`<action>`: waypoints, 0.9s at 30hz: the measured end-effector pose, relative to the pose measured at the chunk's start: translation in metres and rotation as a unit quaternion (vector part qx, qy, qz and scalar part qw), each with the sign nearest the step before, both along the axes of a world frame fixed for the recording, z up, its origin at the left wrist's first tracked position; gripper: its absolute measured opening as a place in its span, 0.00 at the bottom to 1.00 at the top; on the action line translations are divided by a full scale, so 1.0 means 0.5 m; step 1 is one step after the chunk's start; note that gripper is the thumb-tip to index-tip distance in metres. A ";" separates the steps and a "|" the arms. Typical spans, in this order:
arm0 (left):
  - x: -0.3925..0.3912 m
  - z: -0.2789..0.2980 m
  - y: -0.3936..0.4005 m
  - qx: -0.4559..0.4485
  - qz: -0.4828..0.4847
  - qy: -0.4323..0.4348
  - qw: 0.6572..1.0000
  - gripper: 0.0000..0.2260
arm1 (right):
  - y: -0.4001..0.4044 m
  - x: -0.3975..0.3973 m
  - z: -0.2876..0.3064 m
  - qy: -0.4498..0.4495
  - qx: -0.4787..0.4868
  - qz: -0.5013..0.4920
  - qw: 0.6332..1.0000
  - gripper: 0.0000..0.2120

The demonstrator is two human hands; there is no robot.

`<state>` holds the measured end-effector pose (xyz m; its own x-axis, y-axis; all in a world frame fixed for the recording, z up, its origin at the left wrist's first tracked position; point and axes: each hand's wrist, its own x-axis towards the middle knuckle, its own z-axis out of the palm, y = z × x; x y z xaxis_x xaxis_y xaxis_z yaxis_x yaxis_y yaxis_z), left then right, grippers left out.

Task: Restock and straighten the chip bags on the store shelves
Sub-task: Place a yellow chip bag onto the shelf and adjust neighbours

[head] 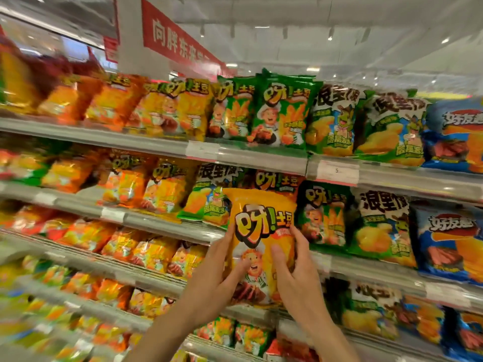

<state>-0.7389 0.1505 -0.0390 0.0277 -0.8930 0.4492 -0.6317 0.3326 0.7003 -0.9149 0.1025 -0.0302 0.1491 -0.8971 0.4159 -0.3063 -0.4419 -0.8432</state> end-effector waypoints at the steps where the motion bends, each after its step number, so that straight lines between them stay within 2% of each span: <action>1: 0.038 0.001 0.011 0.003 0.004 0.002 1.000 0.31 | 0.007 0.038 0.000 0.005 0.002 0.005 1.000 0.28; 4: 0.142 -0.001 0.031 0.007 0.016 0.014 1.000 0.32 | 0.018 0.144 0.003 0.024 0.009 0.021 0.999 0.30; 8: 0.256 -0.008 0.031 0.005 0.040 0.026 0.999 0.33 | 0.003 0.263 0.009 0.039 0.014 0.034 0.999 0.26; 14: 0.381 -0.012 -0.011 0.001 0.063 0.045 0.997 0.34 | -0.061 0.401 -0.003 0.053 -0.013 0.027 0.998 0.30; 20: 0.449 0.002 -0.088 0.017 0.083 0.035 0.996 0.34 | -0.141 0.476 -0.004 0.077 -0.039 -0.004 0.996 0.31; 27: 0.508 -0.004 -0.163 0.016 0.038 0.030 0.999 0.35 | -0.194 0.515 -0.014 0.067 -0.040 -0.038 0.996 0.30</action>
